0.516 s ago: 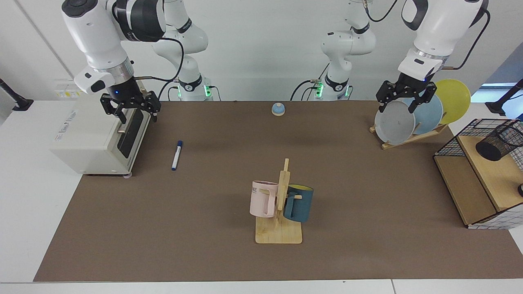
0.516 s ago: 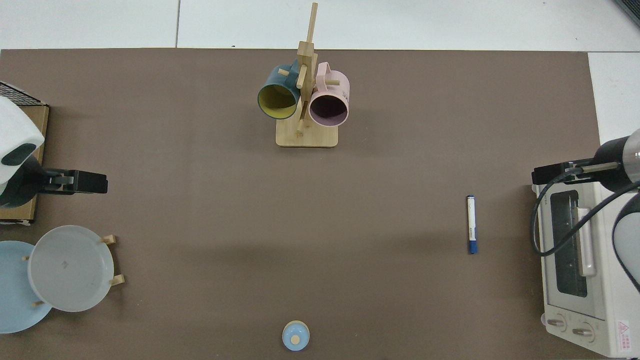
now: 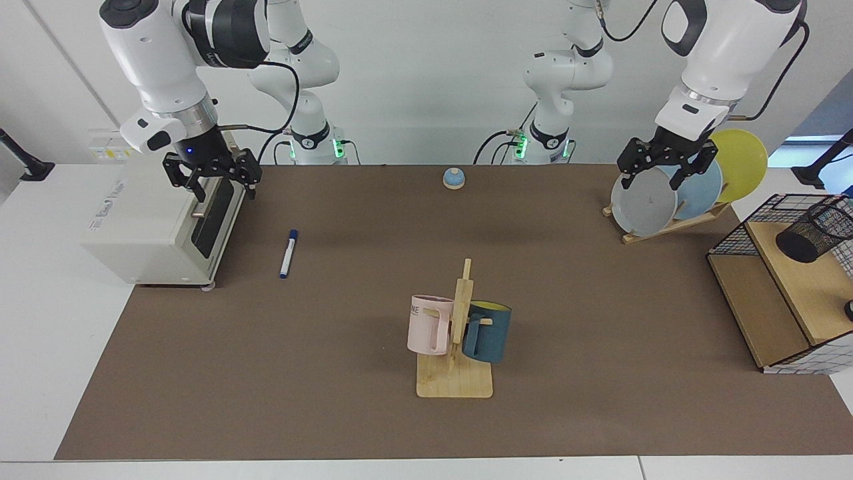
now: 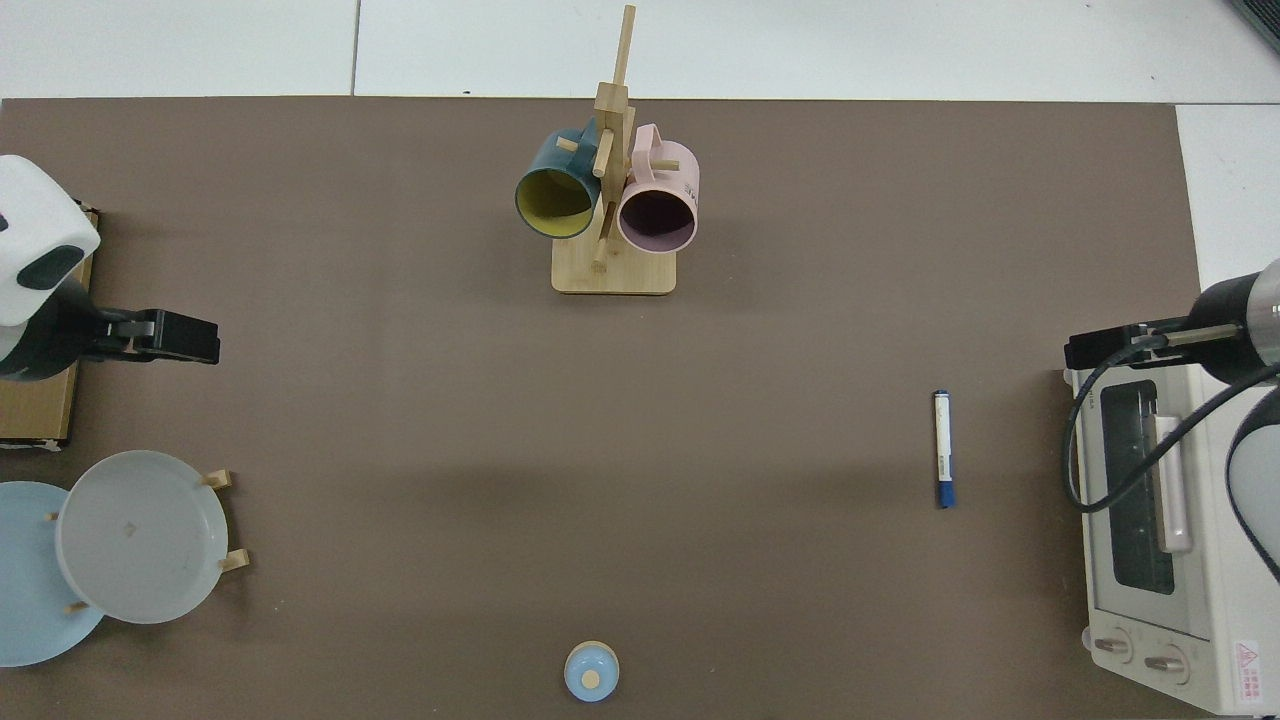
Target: Put markers into pen holder
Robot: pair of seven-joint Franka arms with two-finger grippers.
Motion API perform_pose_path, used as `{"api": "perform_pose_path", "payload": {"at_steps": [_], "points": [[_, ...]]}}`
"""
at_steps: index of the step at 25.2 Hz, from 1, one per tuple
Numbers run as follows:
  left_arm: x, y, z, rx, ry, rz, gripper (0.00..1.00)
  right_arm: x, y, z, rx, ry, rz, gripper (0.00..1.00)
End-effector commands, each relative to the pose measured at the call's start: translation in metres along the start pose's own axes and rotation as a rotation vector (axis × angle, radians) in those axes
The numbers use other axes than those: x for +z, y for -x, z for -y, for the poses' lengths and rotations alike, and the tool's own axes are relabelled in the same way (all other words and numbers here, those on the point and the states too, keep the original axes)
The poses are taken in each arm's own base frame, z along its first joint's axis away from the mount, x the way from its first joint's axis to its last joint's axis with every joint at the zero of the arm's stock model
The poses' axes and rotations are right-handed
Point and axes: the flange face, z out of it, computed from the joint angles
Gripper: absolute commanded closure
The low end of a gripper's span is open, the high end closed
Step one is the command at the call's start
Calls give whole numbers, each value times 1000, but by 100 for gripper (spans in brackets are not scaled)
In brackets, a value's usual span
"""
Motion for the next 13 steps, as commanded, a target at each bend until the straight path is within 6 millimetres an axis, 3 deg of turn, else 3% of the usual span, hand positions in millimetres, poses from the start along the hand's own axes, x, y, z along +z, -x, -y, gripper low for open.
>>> {"api": "perform_pose_path", "payload": {"at_steps": [1,7,10,13], "points": [[-6,0,-1,2,-5,4,0,-4,7,-9,-9,4,7,0],[1,3,0,12,-9,8,0,0,6,-4,-33,13,3,0],[9,5,0,18,-27,24,0,20,7,1,-31,9,30,0],[15,5,0,23,-27,30,0,63,15,-1,-17,4,85,0]]}}
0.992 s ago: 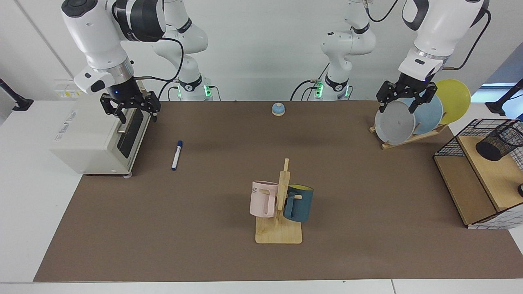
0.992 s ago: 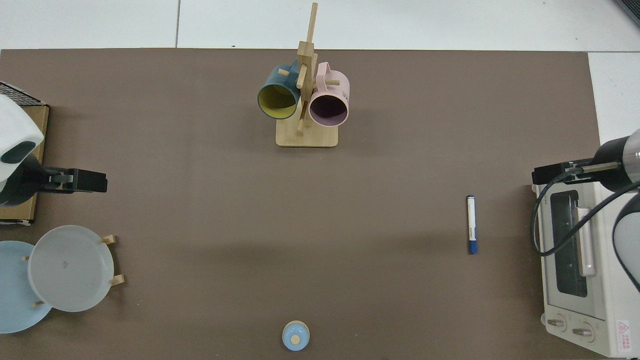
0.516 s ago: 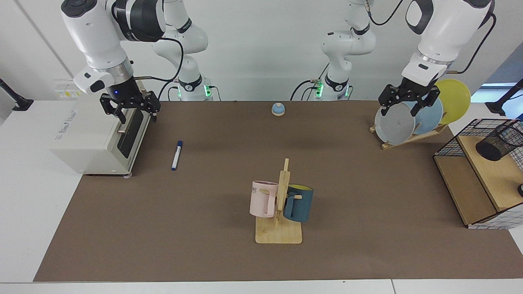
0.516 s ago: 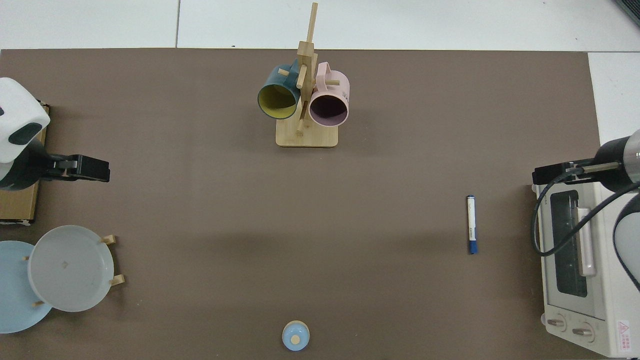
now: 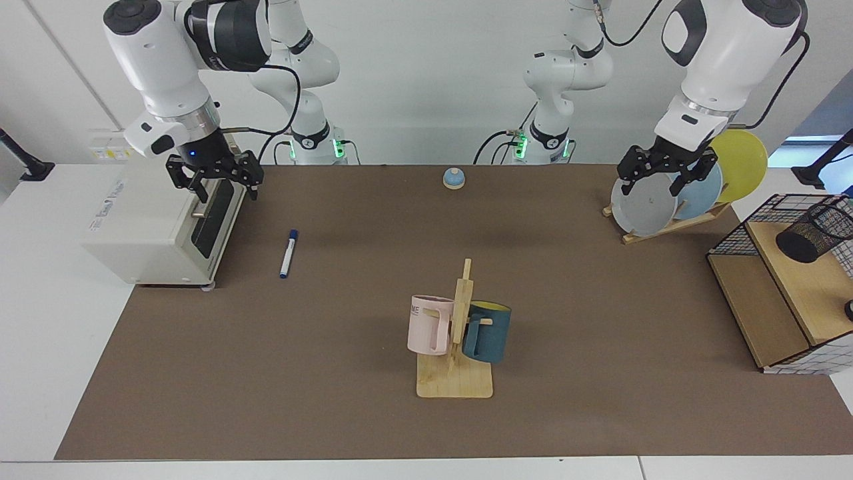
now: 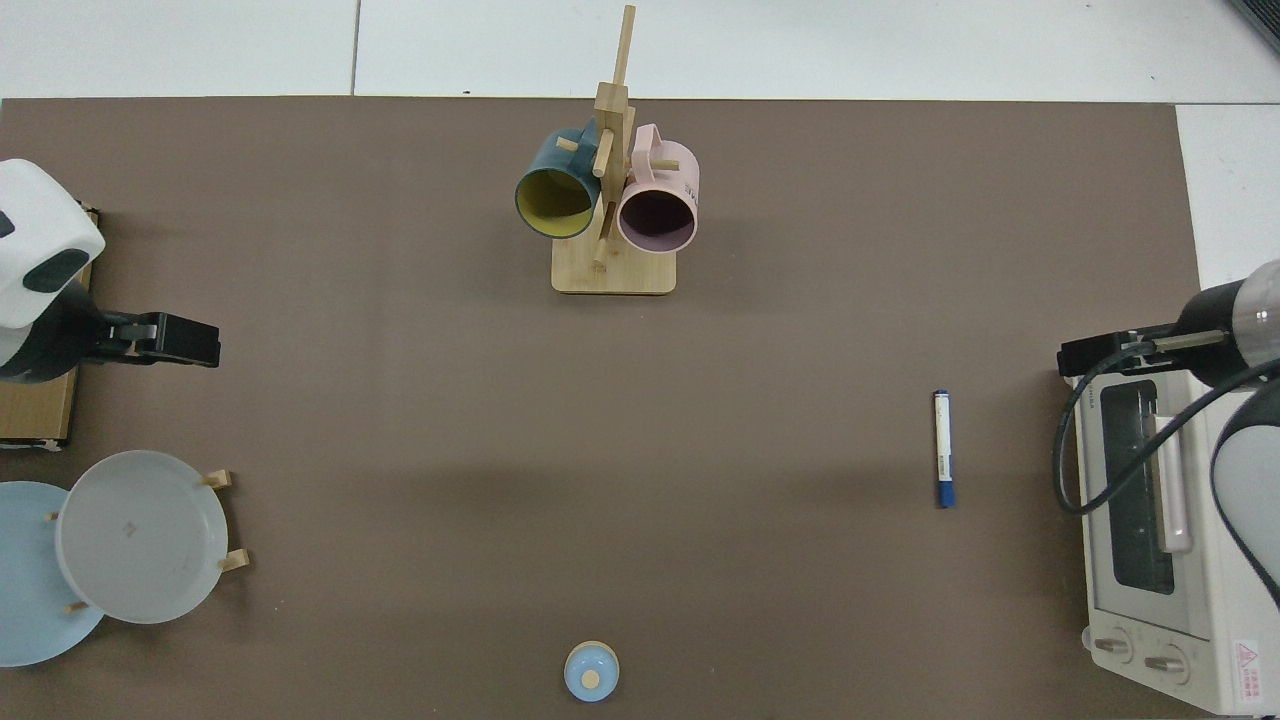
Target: Put markers into pen holder
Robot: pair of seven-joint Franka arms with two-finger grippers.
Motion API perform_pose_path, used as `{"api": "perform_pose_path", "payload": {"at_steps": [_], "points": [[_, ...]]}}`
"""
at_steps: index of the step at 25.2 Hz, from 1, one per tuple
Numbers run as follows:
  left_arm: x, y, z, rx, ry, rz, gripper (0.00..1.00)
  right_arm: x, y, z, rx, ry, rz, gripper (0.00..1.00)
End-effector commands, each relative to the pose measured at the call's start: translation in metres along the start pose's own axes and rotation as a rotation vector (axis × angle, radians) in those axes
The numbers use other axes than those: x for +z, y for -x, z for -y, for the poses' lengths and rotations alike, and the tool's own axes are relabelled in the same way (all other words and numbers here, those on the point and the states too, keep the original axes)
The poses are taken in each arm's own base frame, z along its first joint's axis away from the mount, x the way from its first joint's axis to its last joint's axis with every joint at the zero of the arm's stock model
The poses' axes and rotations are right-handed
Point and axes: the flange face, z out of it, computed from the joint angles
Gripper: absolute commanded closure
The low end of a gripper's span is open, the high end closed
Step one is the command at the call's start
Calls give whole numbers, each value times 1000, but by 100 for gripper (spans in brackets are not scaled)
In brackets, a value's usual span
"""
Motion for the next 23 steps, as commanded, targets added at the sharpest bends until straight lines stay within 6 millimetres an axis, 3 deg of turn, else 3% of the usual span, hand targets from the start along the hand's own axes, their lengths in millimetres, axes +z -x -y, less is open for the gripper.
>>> {"api": "perform_pose_path", "payload": {"at_steps": [1,8,15,18,23], "points": [[9,4,0,15,-18,18,0,60,10,-5,-3,8,50,0],[22,4,0,17,-18,23,0,139,-10,7,66,18,74,0],[21,4,1,79,-18,9,0,191,-24,3,76,37,84,0],[23,5,0,135,-17,22,0,218,-20,3,73,42,107,0],[23,5,0,258,-14,21,0,243,-14,9,77,44,111,0]]}}
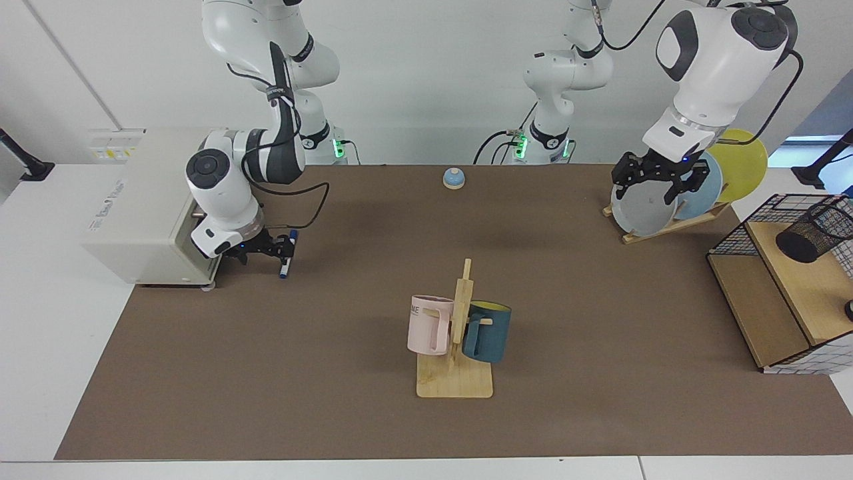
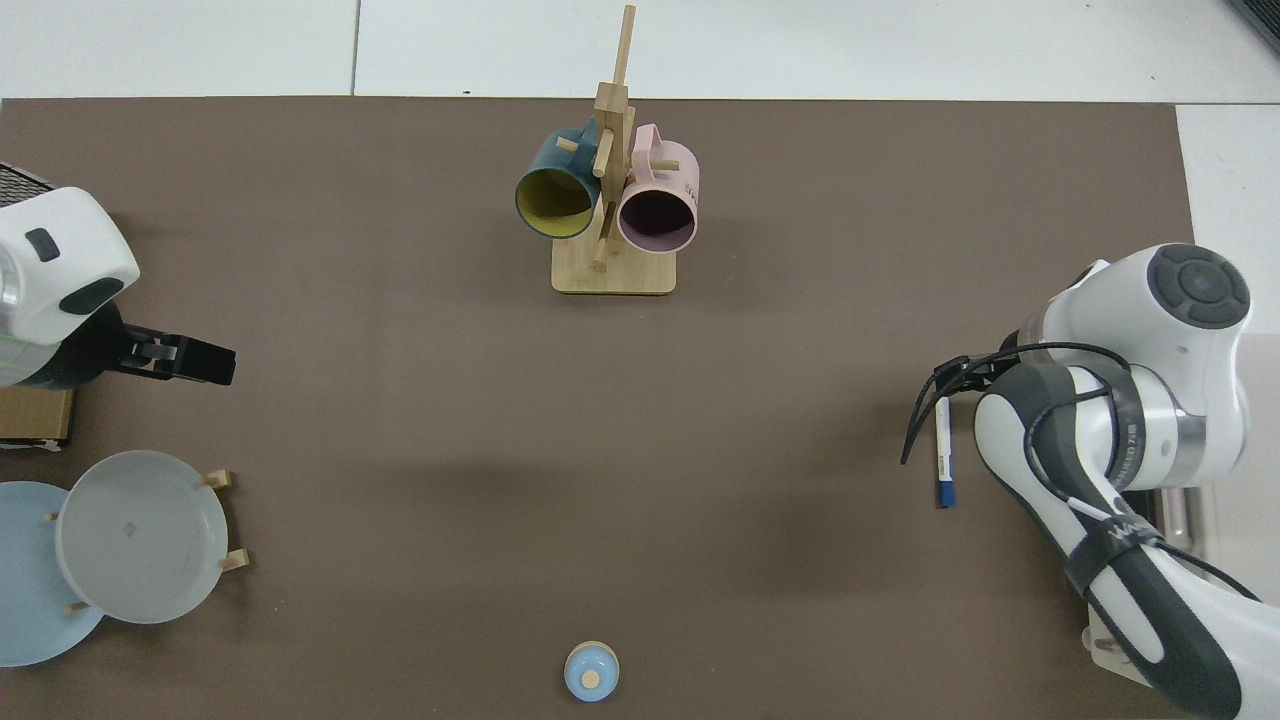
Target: Put markers into pen holder
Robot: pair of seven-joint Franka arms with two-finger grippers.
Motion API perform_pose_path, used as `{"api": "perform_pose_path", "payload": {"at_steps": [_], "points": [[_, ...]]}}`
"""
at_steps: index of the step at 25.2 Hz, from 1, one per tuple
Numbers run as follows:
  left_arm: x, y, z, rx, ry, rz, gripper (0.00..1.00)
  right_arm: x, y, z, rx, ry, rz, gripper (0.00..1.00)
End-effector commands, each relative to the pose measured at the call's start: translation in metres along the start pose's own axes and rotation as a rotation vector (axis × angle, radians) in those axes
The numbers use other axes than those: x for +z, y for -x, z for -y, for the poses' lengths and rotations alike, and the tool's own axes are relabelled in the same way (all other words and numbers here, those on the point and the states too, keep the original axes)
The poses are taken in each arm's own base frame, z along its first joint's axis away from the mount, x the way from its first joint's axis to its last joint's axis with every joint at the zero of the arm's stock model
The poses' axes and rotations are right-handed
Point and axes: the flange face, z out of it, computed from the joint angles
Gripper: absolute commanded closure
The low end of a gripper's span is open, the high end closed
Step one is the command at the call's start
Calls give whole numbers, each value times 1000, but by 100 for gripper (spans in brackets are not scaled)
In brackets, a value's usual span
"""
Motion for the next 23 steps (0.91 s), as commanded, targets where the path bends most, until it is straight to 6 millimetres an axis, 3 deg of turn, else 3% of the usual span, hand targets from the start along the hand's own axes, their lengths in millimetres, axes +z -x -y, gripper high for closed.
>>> {"api": "perform_pose_path", "payload": {"at_steps": [1,7,16,23], "points": [[2,4,0,117,-16,-4,0,23,4,3,21,-4,-3,0],[1,5,8,290,-6,-14,0,31,5,8,40,-45,12,0],[3,5,0,513,5,-9,0,42,2,12,54,-52,18,0],[5,9,-2,542,13,8,0,46,1,12,55,-51,21,1]]}}
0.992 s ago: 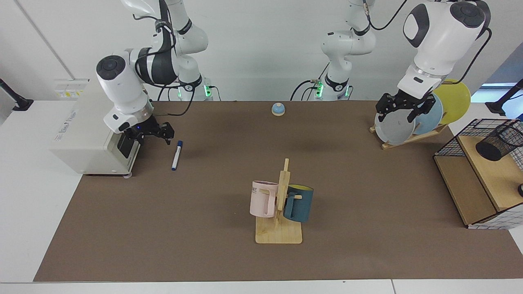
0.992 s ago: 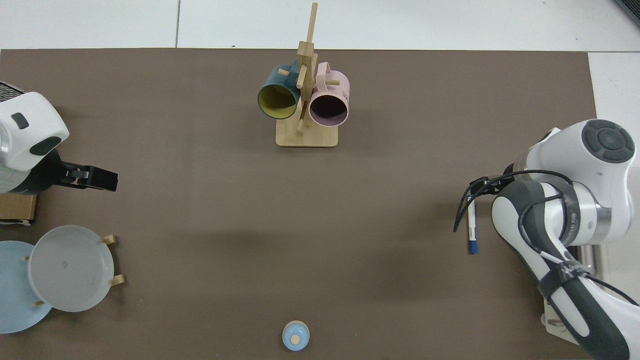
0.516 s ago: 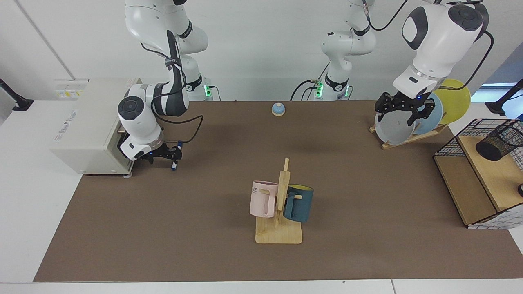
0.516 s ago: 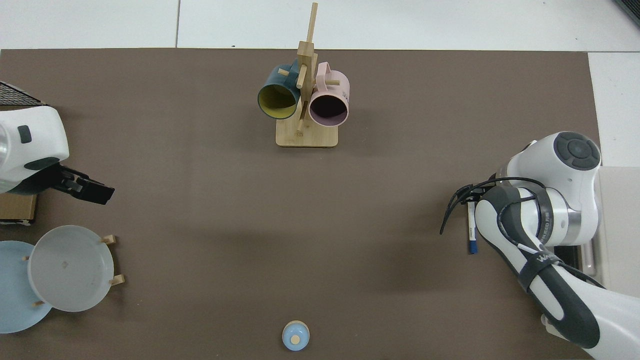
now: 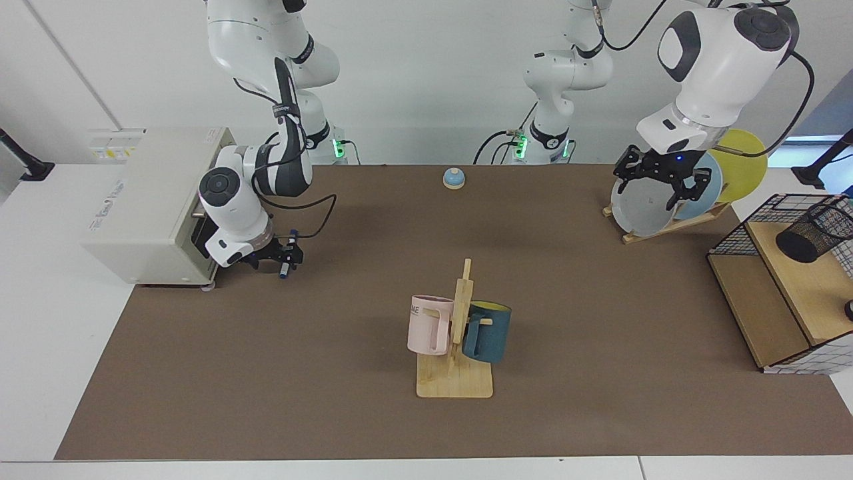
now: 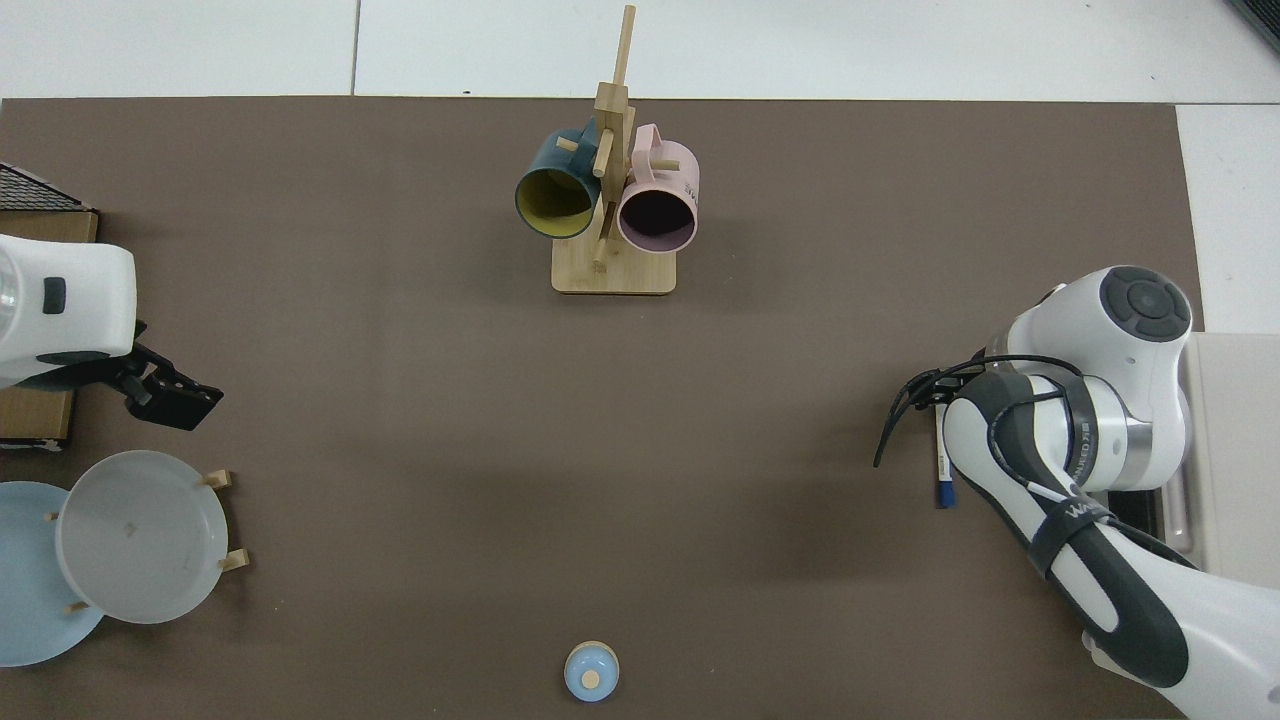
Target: Put markers into pen holder
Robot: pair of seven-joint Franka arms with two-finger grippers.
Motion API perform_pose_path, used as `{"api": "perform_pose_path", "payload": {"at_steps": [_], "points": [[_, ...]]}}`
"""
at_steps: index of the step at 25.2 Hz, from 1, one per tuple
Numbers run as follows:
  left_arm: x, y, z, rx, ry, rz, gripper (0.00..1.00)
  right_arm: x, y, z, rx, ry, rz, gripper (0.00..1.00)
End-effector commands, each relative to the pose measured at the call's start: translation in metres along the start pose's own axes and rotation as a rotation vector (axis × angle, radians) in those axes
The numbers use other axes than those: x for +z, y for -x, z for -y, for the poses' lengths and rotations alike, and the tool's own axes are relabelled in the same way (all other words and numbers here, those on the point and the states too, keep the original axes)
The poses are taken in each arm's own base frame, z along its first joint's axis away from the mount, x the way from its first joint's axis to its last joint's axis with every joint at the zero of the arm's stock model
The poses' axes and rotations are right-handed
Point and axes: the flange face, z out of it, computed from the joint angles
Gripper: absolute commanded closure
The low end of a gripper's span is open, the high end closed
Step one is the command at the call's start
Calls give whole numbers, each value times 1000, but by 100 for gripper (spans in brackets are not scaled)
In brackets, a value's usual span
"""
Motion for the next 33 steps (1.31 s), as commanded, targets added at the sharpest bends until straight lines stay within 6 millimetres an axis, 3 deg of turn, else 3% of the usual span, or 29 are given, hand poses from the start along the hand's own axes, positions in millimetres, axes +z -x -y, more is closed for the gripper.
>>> {"api": "perform_pose_path", "payload": {"at_steps": [1,4,11,12,24,33], "points": [[2,4,-8,37,8,1,0,5,-1,2,18,-12,-17,6],[2,3,-10,87,8,1,0,6,-1,2,5,-12,-16,28],[3,3,-12,179,7,0,0,5,-1,2,1,-12,-17,96],[2,1,-14,197,5,-3,0,5,-1,2,5,-12,-17,100],[9,3,-21,251,19,1,0,3,-3,3,5,-11,-13,100],[6,-9,-30,480,-10,-24,0,-72,-15,18,188,-160,99,100]]}}
